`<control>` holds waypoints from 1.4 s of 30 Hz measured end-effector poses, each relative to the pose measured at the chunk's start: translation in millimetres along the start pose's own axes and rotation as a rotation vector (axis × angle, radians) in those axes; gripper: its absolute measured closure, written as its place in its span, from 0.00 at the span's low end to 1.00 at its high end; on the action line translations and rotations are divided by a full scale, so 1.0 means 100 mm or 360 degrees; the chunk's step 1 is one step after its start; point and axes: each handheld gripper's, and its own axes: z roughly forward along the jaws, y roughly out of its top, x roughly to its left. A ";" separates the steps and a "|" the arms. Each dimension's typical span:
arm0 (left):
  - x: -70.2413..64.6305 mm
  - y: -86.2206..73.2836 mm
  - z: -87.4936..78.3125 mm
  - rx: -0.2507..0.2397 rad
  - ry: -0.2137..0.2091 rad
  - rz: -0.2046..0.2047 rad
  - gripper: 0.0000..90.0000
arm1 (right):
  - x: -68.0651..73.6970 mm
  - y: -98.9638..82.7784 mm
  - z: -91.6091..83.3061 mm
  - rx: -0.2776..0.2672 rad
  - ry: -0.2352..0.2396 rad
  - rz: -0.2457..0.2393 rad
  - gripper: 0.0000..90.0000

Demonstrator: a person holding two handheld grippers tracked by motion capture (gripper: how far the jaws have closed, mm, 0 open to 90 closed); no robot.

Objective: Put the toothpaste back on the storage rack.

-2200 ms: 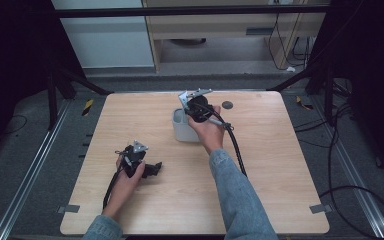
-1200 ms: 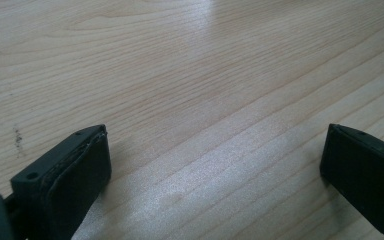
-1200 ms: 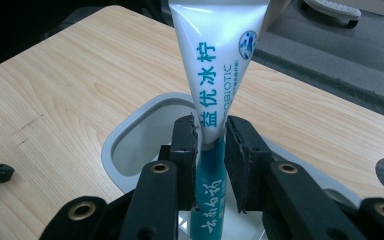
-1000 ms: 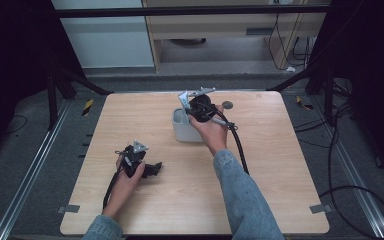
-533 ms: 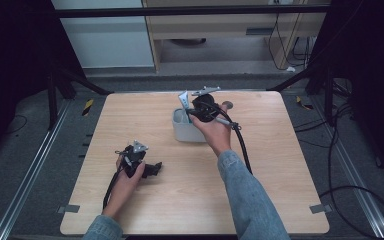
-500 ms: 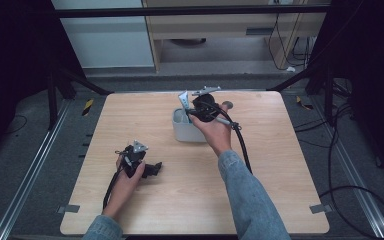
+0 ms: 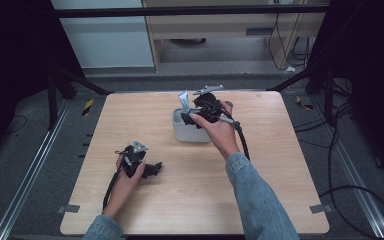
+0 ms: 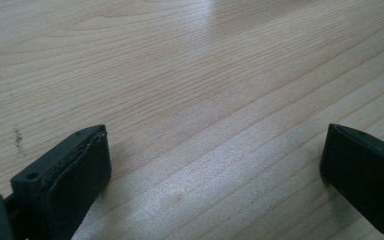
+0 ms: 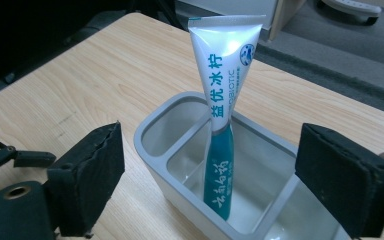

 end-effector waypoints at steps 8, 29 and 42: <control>0.00 0.00 0.00 -0.0001 -0.0001 -0.0004 0.00 | 0.02 -0.05 -0.20 -0.0054 0.0016 -0.0015 0.10; 0.00 0.00 0.00 0.0005 -0.0001 0.0002 0.00 | -0.32 -0.54 -0.67 -0.0119 -0.0171 -0.0134 0.09; 0.00 0.00 0.00 0.0005 -0.0001 0.0003 0.00 | -0.48 -0.75 -0.76 -0.0083 -0.0248 -0.0154 0.14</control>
